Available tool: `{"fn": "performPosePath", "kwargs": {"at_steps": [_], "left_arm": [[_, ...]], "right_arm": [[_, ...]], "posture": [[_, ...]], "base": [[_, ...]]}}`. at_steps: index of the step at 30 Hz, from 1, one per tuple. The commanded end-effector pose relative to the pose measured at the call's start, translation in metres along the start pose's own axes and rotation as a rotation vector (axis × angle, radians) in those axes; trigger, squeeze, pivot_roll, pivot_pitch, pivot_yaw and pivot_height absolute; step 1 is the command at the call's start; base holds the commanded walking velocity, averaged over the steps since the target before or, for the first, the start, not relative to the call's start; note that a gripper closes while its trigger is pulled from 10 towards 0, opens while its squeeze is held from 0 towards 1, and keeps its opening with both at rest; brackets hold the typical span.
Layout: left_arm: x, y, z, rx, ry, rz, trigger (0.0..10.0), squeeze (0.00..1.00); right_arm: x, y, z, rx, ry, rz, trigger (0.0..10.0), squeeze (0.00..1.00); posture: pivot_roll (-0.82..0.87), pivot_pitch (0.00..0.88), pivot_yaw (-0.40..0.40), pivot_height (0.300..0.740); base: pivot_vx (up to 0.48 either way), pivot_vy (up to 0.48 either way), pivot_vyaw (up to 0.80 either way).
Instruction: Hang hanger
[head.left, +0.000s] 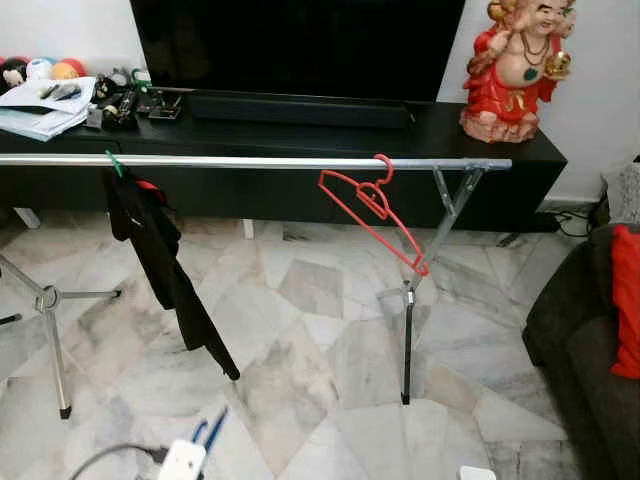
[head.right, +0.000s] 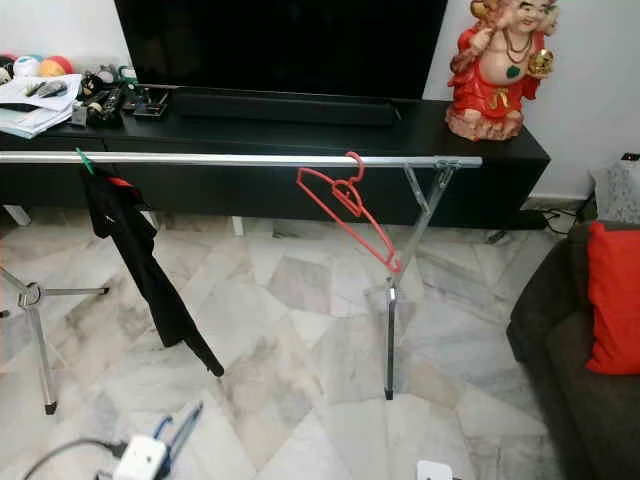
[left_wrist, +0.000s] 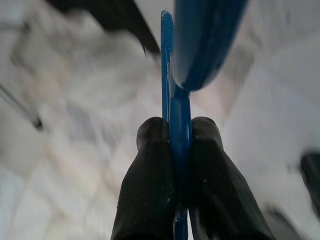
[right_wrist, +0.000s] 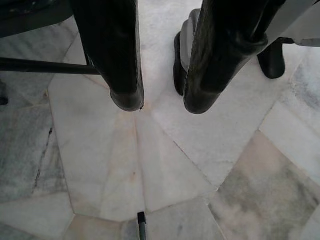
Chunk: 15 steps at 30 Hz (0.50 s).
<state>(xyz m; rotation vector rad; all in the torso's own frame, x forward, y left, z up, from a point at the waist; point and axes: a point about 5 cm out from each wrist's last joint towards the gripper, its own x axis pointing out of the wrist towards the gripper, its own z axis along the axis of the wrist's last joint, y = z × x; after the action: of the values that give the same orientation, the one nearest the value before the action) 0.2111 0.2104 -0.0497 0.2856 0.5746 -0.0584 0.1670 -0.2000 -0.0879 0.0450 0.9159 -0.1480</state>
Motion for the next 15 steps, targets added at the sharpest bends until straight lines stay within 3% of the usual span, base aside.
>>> {"fn": "performPosePath", "kwargs": {"at_steps": [1,4,9,13,15], "left_arm": [[-0.001,-0.001,0.008,-0.014,-0.078,0.008,10.0,0.0],[-0.003,-0.005,0.02,-0.021,-0.179,-0.007,10.0,0.0],[-0.009,-0.01,0.025,-0.012,-0.243,-0.039,10.0,0.0],[-0.015,-0.01,0.029,-0.021,-0.294,-0.019,10.0,0.0],[-0.015,-0.01,0.03,-0.025,-0.299,-0.015,10.0,0.0]], "right_arm": [[-0.001,-0.011,-0.001,0.005,0.011,-0.013,10.0,0.0],[-0.002,-0.027,0.003,0.003,0.003,-0.026,10.0,0.0],[-0.002,-0.029,0.003,0.003,0.005,-0.027,10.0,0.0],[-0.002,-0.001,-0.007,0.002,0.027,-0.003,10.0,0.0],[-0.001,0.005,-0.008,0.001,0.029,0.002,10.0,0.0]], "posture": [[-0.06,0.112,-0.016,0.74],[-0.06,0.112,-0.017,0.74],[-0.06,0.112,-0.017,0.74],[-0.06,0.109,-0.014,0.74],[-0.05,0.108,-0.015,0.74]], "base": [[0.0,0.0,0.0],[0.0,0.0,0.0],[0.0,0.0,0.0],[0.0,0.0,0.0],[0.0,0.0,0.0]]}}
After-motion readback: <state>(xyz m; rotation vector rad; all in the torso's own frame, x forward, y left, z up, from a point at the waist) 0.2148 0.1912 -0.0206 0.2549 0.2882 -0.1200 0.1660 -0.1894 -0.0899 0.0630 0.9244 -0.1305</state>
